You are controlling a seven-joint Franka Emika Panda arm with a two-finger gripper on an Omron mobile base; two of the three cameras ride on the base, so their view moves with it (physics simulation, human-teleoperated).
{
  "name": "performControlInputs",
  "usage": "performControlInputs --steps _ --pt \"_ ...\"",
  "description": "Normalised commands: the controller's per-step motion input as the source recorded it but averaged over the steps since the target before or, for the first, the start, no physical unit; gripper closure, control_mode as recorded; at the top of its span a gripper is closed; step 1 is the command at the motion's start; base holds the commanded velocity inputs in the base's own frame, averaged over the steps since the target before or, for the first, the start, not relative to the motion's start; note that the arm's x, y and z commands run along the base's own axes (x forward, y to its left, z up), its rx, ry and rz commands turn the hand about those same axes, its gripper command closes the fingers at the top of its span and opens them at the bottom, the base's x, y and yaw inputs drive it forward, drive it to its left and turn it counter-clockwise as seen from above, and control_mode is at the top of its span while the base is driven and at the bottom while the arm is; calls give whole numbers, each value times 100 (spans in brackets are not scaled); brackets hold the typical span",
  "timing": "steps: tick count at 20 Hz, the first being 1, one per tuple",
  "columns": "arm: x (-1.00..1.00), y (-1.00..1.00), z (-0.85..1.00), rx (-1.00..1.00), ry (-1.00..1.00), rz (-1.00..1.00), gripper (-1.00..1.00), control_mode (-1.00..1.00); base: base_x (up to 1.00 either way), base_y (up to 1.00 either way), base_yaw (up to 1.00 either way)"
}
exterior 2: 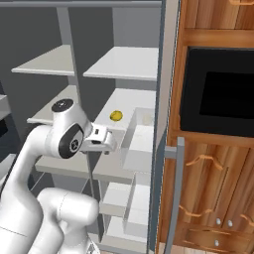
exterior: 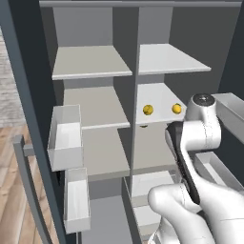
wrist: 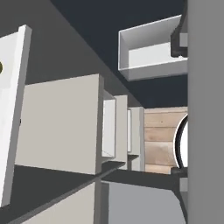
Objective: Take the lemons from the fridge shelf and place them in the freezer drawer to begin freezing them.
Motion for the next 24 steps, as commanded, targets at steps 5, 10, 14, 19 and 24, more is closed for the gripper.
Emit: performControlInputs --steps 5,10,14,19,24 --pt "0 100 1 14 -3 0 -100 -100 0 0 0" --pt "0 91 16 11 0 0 -100 -100 0 0 0" --pt "-6 65 14 10 0 7 -100 -100 0 0 0" --pt "-33 48 9 4 -4 9 -100 -100 0 0 0" --pt "-47 41 16 0 -6 6 -100 -100 0 0 0"
